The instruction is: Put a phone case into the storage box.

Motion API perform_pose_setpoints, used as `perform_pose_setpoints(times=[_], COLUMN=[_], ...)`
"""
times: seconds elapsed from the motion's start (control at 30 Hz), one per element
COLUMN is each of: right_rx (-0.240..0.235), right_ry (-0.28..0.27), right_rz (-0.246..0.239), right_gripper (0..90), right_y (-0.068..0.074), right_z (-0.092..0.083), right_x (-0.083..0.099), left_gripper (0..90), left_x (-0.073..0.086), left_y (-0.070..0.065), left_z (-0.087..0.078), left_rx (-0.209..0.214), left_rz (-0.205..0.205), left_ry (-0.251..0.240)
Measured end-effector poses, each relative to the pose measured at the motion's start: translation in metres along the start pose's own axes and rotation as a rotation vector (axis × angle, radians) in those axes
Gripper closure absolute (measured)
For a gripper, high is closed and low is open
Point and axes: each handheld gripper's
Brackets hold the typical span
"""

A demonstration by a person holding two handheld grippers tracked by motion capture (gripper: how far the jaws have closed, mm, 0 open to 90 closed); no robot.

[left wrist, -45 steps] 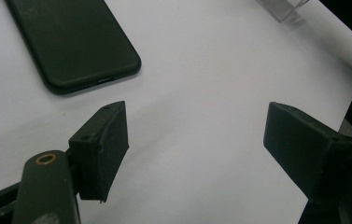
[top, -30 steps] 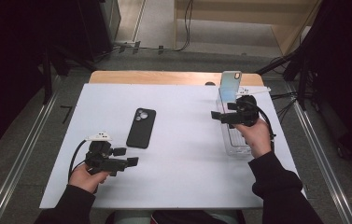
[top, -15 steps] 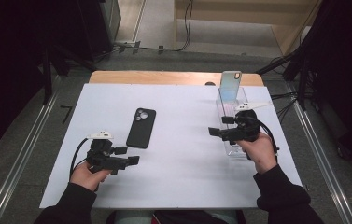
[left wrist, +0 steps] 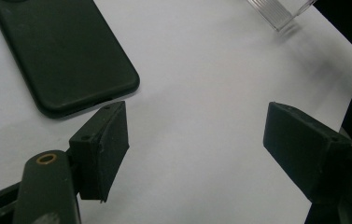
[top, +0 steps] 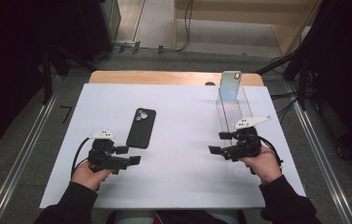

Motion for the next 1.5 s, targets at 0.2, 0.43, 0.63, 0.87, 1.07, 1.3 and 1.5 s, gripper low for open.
perform_pose_setpoints(times=[0.2, 0.43, 0.63, 0.87, 1.07, 1.3, 1.5], right_rx=[-0.038, -0.042, -0.047, -0.046, -0.043, -0.042, -0.041], right_ry=[0.030, 0.060, 0.060, 0.070, 0.073, 0.073, 0.076], right_rz=[-0.024, -0.024, -0.017, -0.021, -0.018, -0.017, -0.016], right_gripper=[21.4, 21.4, 21.5, 21.4, 21.4, 21.4, 21.4], right_y=[0.007, 0.010, 0.011, 0.010, 0.009, 0.009, 0.009], right_z=[0.003, 0.002, -0.002, -0.002, -0.002, -0.003, -0.003], right_x=[0.014, 0.030, 0.042, 0.048, 0.050, 0.050, 0.051], left_gripper=[23.0, 23.0, 23.0, 22.9, 23.0, 22.5, 22.5], left_x=[0.000, 0.000, 0.000, 0.000, -0.001, -0.005, -0.014], left_y=[0.001, 0.001, 0.001, 0.000, -0.002, -0.001, -0.003], left_z=[0.000, -0.001, -0.001, 0.000, 0.000, 0.005, 0.014], left_rx=[-0.003, -0.004, -0.003, -0.006, -0.017, -0.054, -0.112], left_rz=[-0.001, -0.003, -0.003, -0.006, -0.003, -0.024, -0.043], left_ry=[-0.004, -0.006, -0.003, -0.006, -0.005, -0.005, -0.002])
Point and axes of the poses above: each handheld gripper's, and its own axes: z roughly forward along the jaws, x roughly out of its underside, y roughly to its left, and after that the axes turned 11 degrees about -x, right-handed
